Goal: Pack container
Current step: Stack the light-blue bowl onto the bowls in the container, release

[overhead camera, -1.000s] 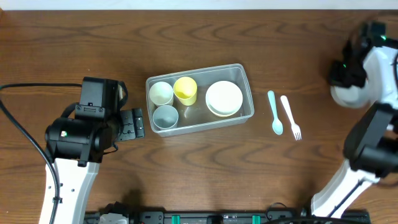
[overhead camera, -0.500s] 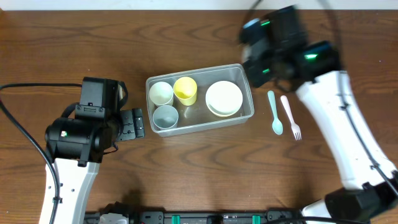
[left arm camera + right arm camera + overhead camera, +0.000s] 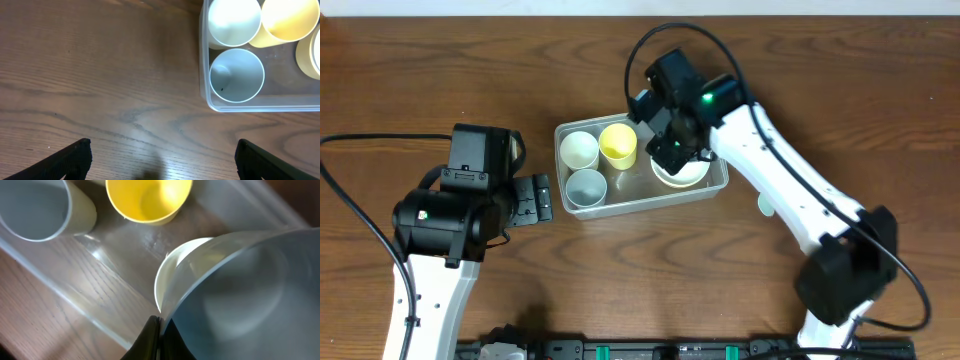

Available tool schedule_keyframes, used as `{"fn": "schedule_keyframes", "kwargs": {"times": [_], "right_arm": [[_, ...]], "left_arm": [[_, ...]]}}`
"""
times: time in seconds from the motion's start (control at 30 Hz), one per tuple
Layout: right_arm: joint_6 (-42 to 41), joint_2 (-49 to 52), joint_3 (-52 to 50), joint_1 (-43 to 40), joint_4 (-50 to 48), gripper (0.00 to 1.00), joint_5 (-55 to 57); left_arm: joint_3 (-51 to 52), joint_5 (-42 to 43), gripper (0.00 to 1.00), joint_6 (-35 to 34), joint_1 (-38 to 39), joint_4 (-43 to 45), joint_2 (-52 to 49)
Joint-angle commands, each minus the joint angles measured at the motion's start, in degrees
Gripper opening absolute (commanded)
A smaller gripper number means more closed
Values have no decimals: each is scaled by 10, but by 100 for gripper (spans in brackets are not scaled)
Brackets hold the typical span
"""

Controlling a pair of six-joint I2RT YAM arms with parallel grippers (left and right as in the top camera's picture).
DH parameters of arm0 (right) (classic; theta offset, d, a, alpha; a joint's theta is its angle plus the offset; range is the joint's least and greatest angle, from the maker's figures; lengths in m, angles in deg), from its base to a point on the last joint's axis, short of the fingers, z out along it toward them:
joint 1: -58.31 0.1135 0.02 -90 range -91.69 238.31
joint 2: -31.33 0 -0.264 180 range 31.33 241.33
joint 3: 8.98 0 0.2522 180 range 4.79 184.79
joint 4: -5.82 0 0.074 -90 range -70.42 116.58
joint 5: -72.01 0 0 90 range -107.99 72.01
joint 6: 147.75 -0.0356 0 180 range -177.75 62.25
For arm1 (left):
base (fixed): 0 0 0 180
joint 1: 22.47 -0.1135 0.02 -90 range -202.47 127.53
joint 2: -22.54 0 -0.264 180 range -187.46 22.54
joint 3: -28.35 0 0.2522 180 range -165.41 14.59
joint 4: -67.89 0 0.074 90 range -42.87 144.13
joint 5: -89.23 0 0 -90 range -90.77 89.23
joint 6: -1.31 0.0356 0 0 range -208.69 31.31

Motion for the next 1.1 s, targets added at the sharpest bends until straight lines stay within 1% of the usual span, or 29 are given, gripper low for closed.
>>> {"fn": "schedule_keyframes", "kwargs": {"times": [0.0, 0.13, 0.23, 0.33, 0.6, 0.7, 0.83, 0.93, 1.07], "right_arm": [[-2, 20, -2, 7, 6, 2, -10], [-2, 28, -2, 7, 10, 6, -10], [-1, 28, -2, 7, 10, 19, -10], [-1, 28, -2, 7, 10, 25, -10], [-2, 28, -2, 7, 11, 24, -10], [-17, 27, -2, 7, 13, 17, -10], [-73, 13, -2, 1, 0, 16, 21], [-113, -4, -2, -12, -10, 18, 35], [-164, -12, -2, -24, 39, 17, 35]], "left_arm": [[3, -3, 92, -7, -4, -2, -2], [3, -3, 92, -7, -3, -1, -2], [3, -3, 92, -7, -3, -1, -2], [3, -3, 92, -7, -4, -1, -2], [3, -3, 92, -7, -4, -3, -2], [3, -3, 91, -7, -3, -3, -2], [3, -3, 92, -7, -3, -3, -2], [3, -3, 92, -7, -4, -3, -2], [3, -3, 92, -7, -3, -3, -2]]}}
